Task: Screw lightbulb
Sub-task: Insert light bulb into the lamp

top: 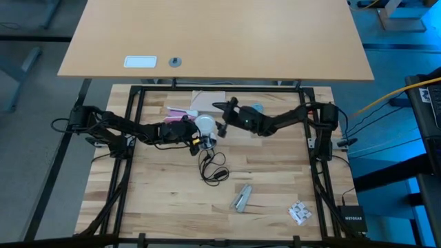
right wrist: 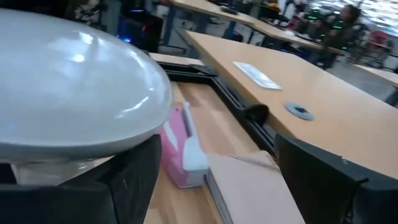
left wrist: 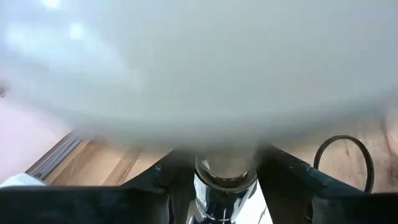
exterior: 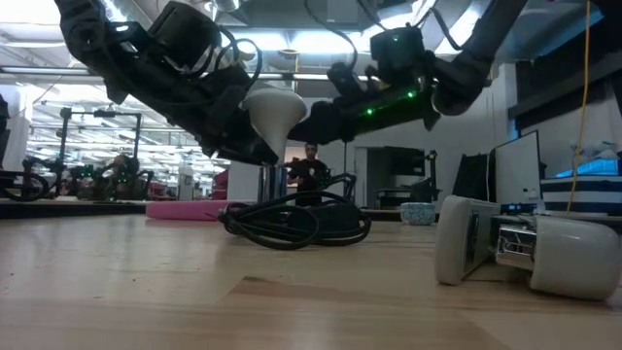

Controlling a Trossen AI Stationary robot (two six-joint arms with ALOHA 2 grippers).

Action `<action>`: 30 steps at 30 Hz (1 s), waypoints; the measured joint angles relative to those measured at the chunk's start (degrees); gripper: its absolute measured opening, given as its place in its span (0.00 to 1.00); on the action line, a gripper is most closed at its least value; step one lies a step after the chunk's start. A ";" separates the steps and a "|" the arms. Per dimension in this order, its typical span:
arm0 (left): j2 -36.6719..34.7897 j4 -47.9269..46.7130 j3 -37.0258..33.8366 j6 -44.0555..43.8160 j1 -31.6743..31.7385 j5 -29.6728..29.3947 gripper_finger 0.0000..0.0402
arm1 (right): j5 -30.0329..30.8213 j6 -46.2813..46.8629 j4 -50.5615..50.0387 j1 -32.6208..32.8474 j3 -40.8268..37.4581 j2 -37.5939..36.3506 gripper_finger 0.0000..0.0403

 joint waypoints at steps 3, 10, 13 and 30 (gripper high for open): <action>0.00 -0.18 -0.01 0.00 0.00 0.03 0.40 | -1.39 -0.73 -3.13 0.02 1.58 0.00 0.79; 0.00 -1.08 -0.02 0.33 0.00 0.01 0.41 | -1.85 -0.77 -7.37 0.04 1.94 0.00 0.79; 0.00 -1.56 -0.02 0.14 0.09 0.01 0.41 | -1.87 -0.77 -9.02 0.04 1.94 0.00 0.79; 0.00 -1.59 -0.02 -0.08 0.11 -0.25 0.59 | -3.36 -0.79 -9.41 0.04 1.94 0.00 0.79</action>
